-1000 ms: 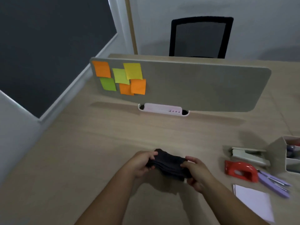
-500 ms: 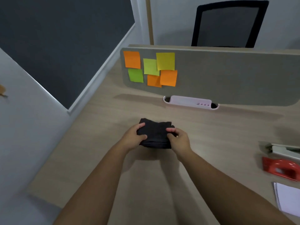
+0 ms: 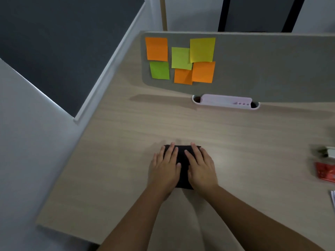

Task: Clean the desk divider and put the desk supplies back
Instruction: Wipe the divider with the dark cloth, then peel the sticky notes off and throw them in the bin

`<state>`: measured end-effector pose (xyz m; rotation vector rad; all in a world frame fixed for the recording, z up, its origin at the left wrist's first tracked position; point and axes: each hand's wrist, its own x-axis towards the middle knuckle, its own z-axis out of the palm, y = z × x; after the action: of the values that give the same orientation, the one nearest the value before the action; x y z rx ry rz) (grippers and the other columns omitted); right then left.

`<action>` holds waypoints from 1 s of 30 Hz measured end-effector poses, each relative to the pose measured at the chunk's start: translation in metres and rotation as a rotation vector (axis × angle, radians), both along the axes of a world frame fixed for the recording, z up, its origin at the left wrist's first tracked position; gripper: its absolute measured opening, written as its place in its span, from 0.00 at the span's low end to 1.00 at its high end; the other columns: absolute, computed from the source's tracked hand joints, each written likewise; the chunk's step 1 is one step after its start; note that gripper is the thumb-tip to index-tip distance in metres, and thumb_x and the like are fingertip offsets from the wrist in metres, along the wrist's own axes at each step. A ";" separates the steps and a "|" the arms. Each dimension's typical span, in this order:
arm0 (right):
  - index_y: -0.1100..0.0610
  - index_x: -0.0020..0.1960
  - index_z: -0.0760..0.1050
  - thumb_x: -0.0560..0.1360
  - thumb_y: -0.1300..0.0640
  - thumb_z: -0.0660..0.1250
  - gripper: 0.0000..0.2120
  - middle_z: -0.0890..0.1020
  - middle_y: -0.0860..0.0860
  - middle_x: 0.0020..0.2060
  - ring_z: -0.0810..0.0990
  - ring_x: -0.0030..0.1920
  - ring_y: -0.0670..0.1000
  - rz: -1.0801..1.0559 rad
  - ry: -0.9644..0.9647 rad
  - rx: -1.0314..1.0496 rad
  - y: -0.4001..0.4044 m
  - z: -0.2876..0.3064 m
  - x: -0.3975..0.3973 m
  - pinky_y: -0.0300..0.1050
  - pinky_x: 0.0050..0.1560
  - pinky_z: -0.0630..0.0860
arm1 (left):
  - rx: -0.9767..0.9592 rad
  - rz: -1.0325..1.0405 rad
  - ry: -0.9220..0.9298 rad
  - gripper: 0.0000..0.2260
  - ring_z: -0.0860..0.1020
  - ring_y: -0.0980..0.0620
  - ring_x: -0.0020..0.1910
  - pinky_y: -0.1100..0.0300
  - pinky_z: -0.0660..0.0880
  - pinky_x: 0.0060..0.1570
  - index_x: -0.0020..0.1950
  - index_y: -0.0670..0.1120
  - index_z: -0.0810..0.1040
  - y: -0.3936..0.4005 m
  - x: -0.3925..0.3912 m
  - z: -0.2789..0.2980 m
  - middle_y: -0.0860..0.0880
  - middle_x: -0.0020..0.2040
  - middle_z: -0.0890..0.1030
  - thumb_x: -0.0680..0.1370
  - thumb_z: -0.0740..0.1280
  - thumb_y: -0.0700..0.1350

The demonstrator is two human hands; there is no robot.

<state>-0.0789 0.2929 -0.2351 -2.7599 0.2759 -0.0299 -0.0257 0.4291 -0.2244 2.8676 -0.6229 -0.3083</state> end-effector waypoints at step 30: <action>0.55 0.50 0.75 0.74 0.54 0.71 0.08 0.78 0.48 0.42 0.74 0.39 0.44 -0.738 -0.400 1.272 -0.127 0.097 0.239 0.41 0.40 0.70 | -1.132 0.502 0.486 0.20 0.75 0.50 0.62 0.58 0.69 0.59 0.69 0.46 0.70 -0.092 0.256 0.086 0.48 0.65 0.76 0.78 0.66 0.49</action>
<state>0.1602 0.1660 -0.1383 -1.2593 0.8222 -0.4212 0.2300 0.3369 -0.1388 1.6705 0.0604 -0.3801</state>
